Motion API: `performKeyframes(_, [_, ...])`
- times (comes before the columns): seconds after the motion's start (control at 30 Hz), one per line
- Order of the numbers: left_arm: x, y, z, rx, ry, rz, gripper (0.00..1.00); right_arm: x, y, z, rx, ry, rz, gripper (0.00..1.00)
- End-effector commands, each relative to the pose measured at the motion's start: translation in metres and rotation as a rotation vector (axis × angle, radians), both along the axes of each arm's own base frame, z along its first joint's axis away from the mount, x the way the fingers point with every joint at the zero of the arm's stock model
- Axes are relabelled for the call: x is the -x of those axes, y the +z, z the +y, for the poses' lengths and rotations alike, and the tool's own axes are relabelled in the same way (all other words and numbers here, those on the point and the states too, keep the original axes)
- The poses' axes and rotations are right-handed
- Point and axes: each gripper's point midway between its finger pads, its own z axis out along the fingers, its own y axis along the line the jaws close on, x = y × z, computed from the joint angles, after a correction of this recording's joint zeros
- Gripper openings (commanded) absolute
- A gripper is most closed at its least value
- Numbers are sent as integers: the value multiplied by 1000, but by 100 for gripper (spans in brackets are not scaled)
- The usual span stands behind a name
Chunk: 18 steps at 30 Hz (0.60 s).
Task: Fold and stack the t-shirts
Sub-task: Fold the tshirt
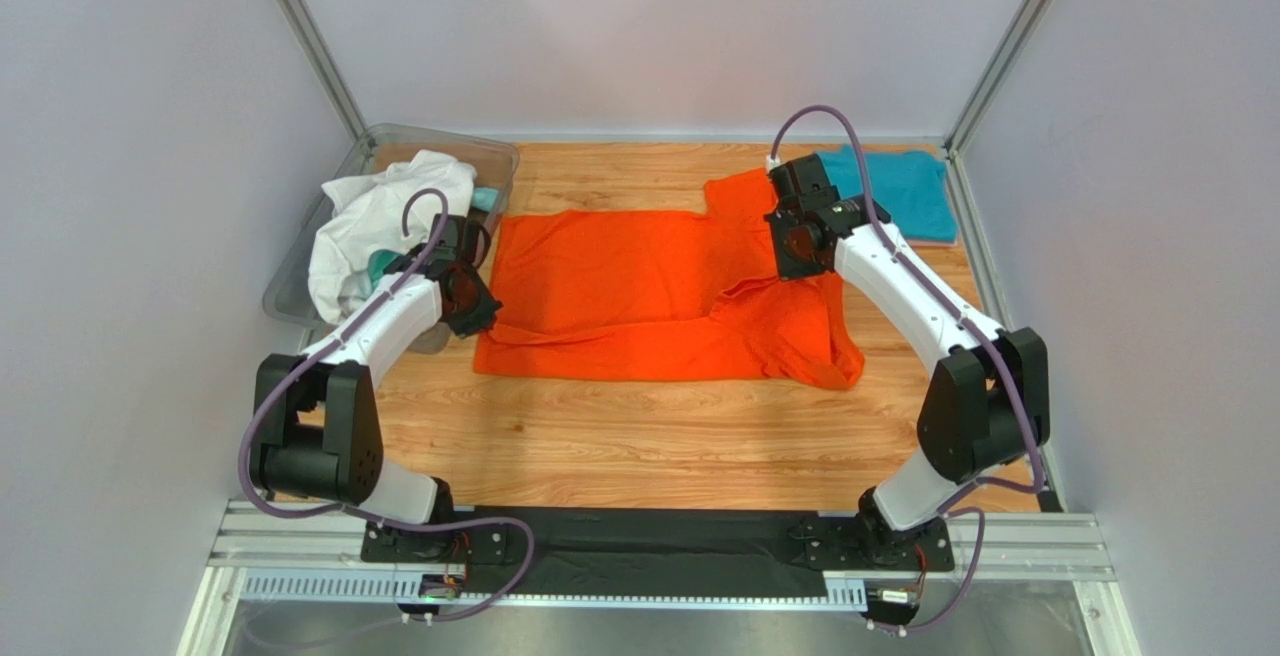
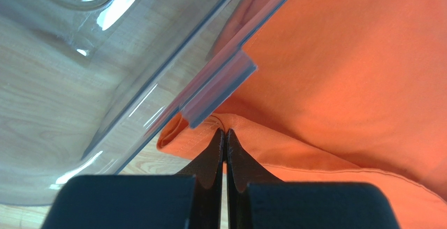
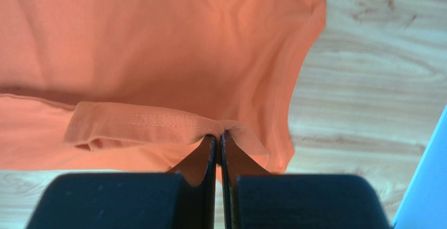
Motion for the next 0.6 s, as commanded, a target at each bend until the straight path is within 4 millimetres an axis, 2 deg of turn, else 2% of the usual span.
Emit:
performKeyframes(0.0, [-22,9,3,-16,-3,-50,0,-37,16,-1,22,90,-108,0])
performKeyframes(0.13, [-33,6,-2,-1,-20,-48,0,-67,2,5,55,195,-129,0])
performKeyframes(0.2, [-34,1,-4,0,-32,-33,2,-77,-6,8,70,258,-127,0])
performKeyframes(0.23, [-37,2,-4,-2,-32,-36,5,-84,-16,10,78,277,-121,0])
performKeyframes(0.3, [-37,1,-1,-16,-23,-38,7,-97,-16,14,102,333,-140,0])
performKeyframes(0.33, [-38,2,1,-22,-20,-42,15,-103,-27,15,114,345,-121,1])
performKeyframes(0.37, [-38,5,1,-26,-19,-48,25,-112,-23,13,135,334,-138,2])
performKeyframes(0.4, [-39,6,1,-27,-23,-54,64,-117,-24,11,148,320,-131,12])
performKeyframes(0.43, [-38,11,1,-24,-21,-60,75,-115,-26,9,158,310,-107,17])
performKeyframes(0.5, [-38,17,-4,-1,-39,-73,88,-120,-26,6,161,265,-103,27])
performKeyframes(0.53, [-38,21,-6,7,-45,-82,99,-119,-25,7,156,255,-103,46])
performKeyframes(0.57, [-39,27,-8,10,-61,-101,100,-119,-18,5,148,236,-119,55])
